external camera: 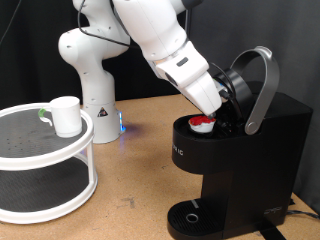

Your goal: Make a cup of coffee with the keurig machine

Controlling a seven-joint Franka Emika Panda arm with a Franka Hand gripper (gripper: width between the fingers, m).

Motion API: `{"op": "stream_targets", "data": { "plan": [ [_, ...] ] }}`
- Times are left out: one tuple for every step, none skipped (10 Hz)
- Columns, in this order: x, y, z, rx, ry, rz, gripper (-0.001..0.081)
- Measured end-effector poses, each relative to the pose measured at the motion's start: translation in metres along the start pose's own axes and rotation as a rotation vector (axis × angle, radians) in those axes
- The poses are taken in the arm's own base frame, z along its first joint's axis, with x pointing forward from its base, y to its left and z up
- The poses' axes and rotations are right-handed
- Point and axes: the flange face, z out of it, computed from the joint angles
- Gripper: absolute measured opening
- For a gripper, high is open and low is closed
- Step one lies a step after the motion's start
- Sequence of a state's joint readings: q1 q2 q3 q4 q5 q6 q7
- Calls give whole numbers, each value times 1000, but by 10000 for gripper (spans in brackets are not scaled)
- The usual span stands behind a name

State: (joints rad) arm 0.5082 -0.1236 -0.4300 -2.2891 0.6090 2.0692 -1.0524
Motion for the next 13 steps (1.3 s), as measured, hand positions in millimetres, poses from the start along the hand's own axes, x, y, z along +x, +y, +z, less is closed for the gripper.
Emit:
{"op": "stream_targets", "data": {
  "plan": [
    [0, 0, 2, 0, -5, 4, 806],
    [0, 1, 4, 0, -10, 7, 806],
    [0, 1, 6, 0, -15, 10, 806],
    [0, 1, 7, -2, -17, 12, 806],
    [1, 1, 7, -5, -19, 12, 806],
    [1, 1, 7, -8, -20, 13, 806],
    [1, 2, 8, -11, -21, 14, 806],
    [1, 2, 8, -18, -24, 16, 806],
    [1, 3, 8, -27, -32, 21, 806],
    [1, 3, 8, -34, -41, 24, 806],
    [1, 3, 8, -38, -45, 28, 806],
    [1, 3, 8, -39, -46, 29, 806],
    [1, 3, 8, -39, -46, 29, 806]
  ]
}}
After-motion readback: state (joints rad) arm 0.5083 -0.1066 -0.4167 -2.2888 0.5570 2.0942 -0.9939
